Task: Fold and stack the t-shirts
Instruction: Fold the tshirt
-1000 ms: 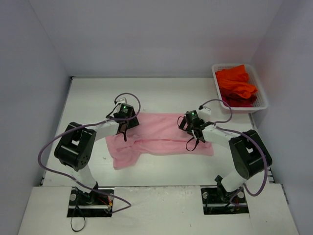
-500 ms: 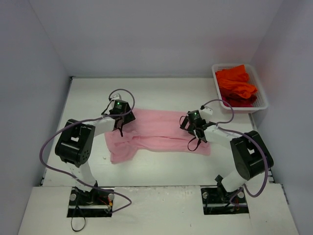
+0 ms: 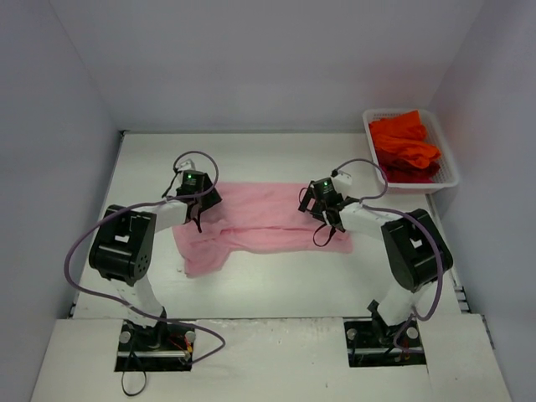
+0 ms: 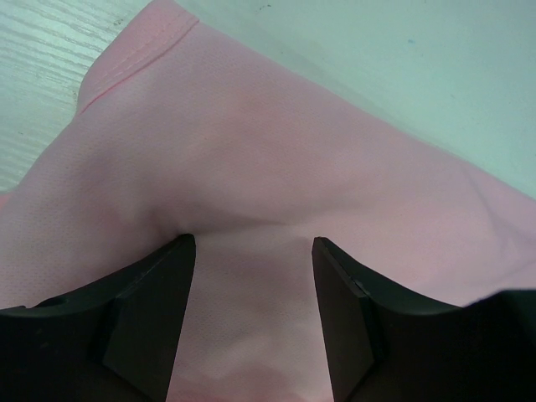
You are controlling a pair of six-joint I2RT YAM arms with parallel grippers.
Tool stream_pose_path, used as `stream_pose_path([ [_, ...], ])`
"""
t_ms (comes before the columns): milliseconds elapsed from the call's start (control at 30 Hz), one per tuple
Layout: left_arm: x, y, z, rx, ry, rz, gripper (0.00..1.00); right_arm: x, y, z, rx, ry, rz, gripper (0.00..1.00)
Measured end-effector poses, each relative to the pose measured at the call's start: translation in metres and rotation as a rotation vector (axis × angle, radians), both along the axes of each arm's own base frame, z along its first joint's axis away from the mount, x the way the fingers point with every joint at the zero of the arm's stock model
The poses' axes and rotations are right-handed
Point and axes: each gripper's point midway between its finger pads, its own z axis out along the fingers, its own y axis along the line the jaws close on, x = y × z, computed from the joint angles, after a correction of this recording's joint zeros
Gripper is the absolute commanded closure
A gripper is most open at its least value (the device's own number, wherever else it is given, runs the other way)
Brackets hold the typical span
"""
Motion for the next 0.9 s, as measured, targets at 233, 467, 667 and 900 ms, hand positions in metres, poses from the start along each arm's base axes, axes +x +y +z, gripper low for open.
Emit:
stream_pose_path([
  [233, -0.002, 0.009, 0.000, 0.000, -0.014, 0.020, 0.45, 0.015, 0.013, 0.000, -0.015, -0.012, 0.034, 0.05],
  [467, -0.007, 0.022, 0.000, 0.011, -0.012, 0.049, 0.45, 0.029, 0.022, 0.000, -0.034, -0.025, 0.062, 0.05],
  [667, -0.014, 0.029, 0.000, 0.022, 0.010, 0.059, 0.45, 0.033, 0.023, 0.000, -0.036, -0.030, 0.067, 0.05],
  [900, -0.023, 0.031, 0.007, 0.034, 0.027, 0.051, 0.40, 0.032, 0.022, 0.002, -0.041, -0.032, 0.069, 0.05],
])
